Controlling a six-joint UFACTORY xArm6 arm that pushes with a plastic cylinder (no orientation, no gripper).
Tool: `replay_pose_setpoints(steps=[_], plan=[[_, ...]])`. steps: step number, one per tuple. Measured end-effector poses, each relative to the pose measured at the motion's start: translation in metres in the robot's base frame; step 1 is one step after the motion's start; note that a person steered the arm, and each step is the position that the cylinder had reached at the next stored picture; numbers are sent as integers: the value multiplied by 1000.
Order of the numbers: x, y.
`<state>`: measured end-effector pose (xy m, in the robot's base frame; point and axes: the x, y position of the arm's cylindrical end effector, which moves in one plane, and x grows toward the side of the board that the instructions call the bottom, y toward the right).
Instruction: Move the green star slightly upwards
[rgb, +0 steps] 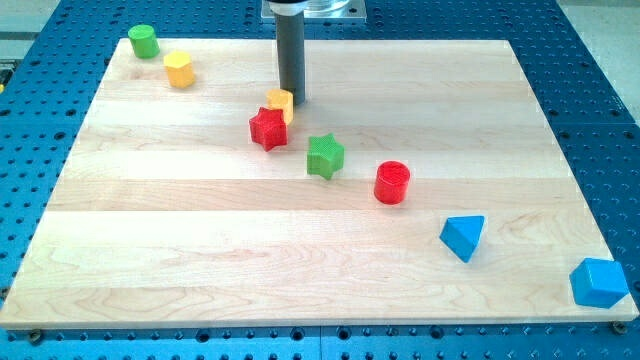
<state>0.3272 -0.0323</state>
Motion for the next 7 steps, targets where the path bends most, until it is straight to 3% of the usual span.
replay_pose_setpoints(steps=[2, 3, 5, 7], plan=[[11, 0], [-3, 34], [65, 157], [125, 108]])
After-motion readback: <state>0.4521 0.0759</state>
